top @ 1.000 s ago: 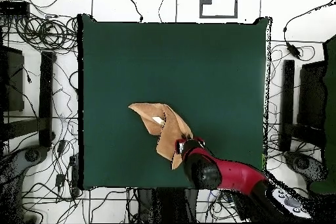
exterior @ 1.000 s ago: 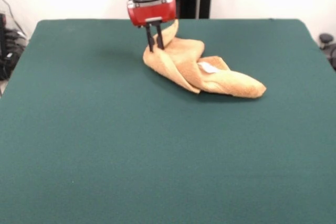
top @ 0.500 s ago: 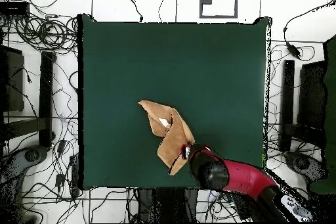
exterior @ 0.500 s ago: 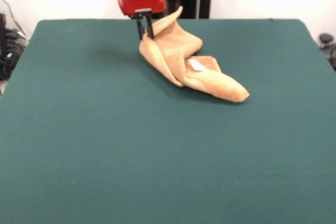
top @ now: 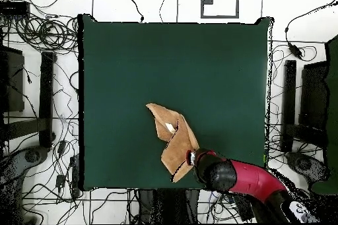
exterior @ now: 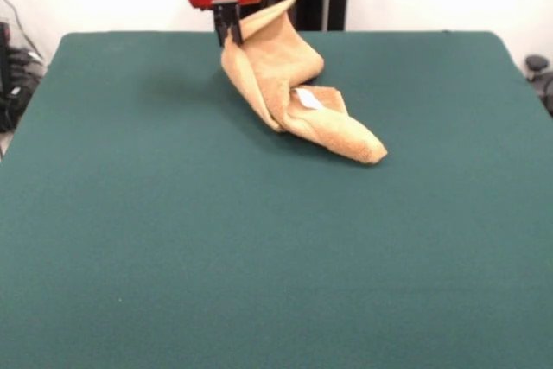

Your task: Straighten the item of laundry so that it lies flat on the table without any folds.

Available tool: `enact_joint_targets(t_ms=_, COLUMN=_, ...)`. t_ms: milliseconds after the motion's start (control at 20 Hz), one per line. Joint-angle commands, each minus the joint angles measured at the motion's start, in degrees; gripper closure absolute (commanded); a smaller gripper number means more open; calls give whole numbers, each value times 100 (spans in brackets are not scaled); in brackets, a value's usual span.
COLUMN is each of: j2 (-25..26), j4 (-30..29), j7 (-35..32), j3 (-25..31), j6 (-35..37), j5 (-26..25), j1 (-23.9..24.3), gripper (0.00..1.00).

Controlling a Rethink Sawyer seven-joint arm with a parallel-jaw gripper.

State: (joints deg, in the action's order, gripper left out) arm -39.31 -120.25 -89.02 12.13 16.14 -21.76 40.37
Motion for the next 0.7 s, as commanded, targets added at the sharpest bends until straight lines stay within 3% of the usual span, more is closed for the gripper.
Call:
enact_joint_targets(t_ms=50, j2=-207, j4=378, j7=-520, j3=68, j6=884, j5=302, j1=-189, gripper=100)
enact_joint_targets(t_ms=450, j2=-631, j4=669, j7=-333, j3=-131, j6=2290, j5=369, j1=-347, gripper=100)
enact_joint_targets(t_ms=700, j2=-559, j4=1158, j7=-165, j3=-18, j6=2888, j5=249, j1=-400, gripper=100)
